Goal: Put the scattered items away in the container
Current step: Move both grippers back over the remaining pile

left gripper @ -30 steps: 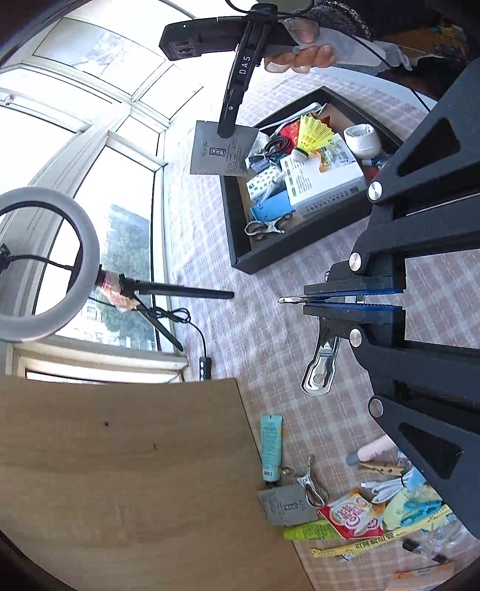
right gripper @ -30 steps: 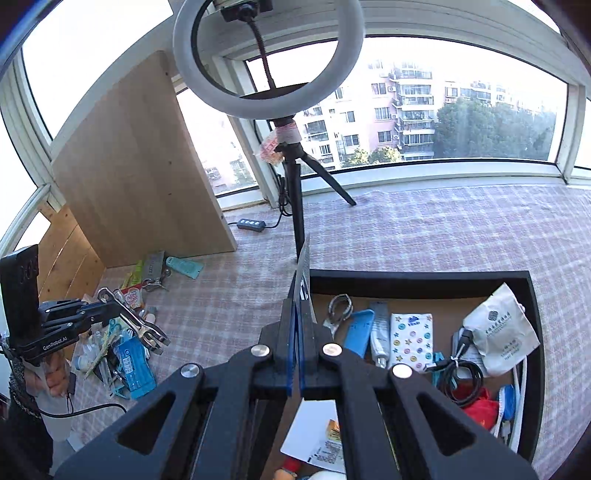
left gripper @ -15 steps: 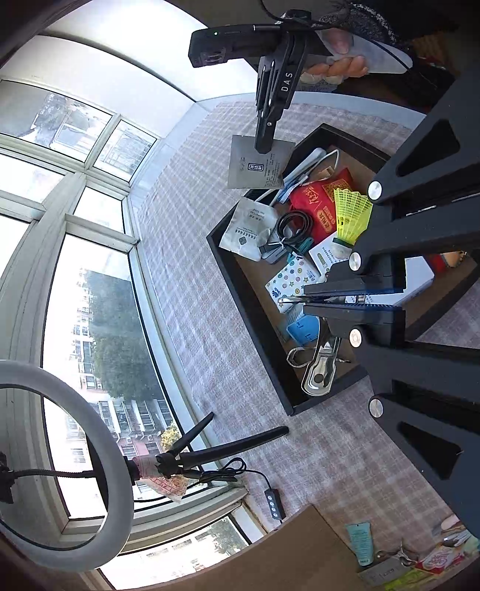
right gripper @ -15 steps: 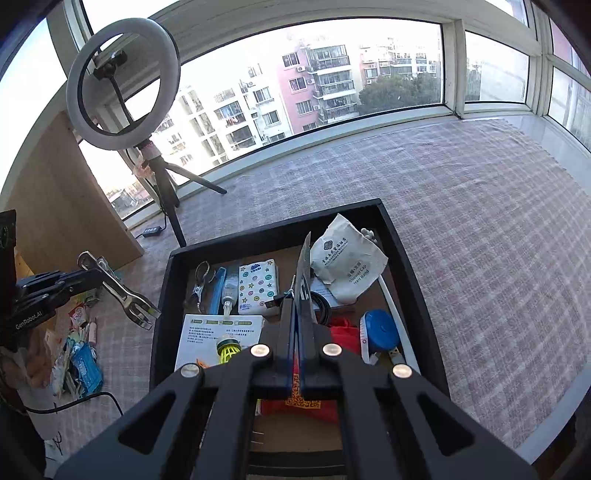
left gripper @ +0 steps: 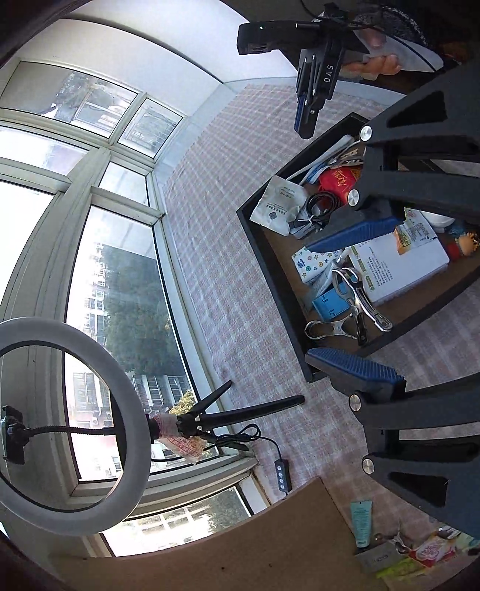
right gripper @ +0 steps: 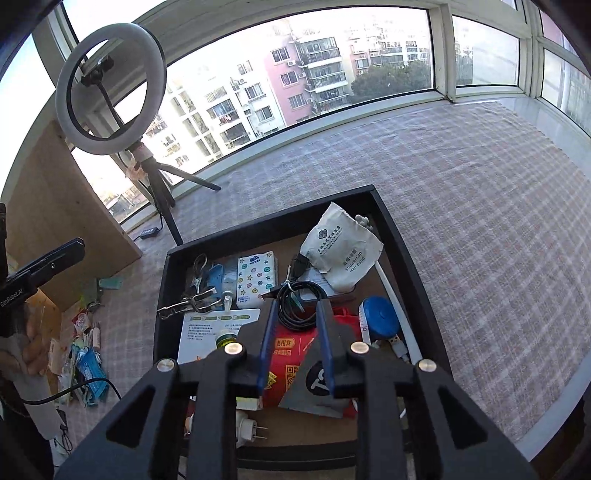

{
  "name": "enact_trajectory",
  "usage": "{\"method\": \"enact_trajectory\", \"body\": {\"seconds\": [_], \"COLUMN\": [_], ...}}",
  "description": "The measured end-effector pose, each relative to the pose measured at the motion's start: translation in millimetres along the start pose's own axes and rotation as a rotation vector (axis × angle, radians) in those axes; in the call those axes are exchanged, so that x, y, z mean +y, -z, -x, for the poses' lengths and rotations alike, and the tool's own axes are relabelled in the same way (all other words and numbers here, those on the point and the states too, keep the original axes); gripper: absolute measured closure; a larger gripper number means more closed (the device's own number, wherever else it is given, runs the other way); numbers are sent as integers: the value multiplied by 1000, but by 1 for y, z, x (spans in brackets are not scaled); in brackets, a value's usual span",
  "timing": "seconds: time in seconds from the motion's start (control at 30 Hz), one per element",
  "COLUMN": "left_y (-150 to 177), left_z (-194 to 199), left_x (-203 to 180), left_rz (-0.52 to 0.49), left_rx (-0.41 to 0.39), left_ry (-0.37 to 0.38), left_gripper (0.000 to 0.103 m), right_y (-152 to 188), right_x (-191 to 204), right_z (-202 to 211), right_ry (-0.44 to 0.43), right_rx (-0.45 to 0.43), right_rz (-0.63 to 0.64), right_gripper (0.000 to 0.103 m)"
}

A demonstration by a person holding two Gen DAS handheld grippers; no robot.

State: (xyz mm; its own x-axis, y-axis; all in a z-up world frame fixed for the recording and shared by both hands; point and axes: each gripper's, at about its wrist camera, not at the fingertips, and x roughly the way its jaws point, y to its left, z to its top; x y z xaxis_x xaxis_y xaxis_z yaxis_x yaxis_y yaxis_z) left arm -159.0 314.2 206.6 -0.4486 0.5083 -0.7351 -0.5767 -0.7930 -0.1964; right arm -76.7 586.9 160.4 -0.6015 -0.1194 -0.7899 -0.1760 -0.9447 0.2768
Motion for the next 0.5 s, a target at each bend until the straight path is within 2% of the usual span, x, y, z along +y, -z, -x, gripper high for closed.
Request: {"method": "enact_trajectory", "body": {"seconds": [0.27, 0.5], "left_y": [49, 104], "left_z": [25, 49], "left_x": [36, 75], "left_rz": [66, 138], "left_rx": [29, 64], "left_ry": [-62, -142], "left_gripper": [52, 52], "right_y": [4, 14], "right_x": [39, 88], "right_z": [-9, -25], "right_ry": [-44, -83], "right_rx": [13, 55], "right_rz": [76, 198], "right_gripper": [63, 58]}}
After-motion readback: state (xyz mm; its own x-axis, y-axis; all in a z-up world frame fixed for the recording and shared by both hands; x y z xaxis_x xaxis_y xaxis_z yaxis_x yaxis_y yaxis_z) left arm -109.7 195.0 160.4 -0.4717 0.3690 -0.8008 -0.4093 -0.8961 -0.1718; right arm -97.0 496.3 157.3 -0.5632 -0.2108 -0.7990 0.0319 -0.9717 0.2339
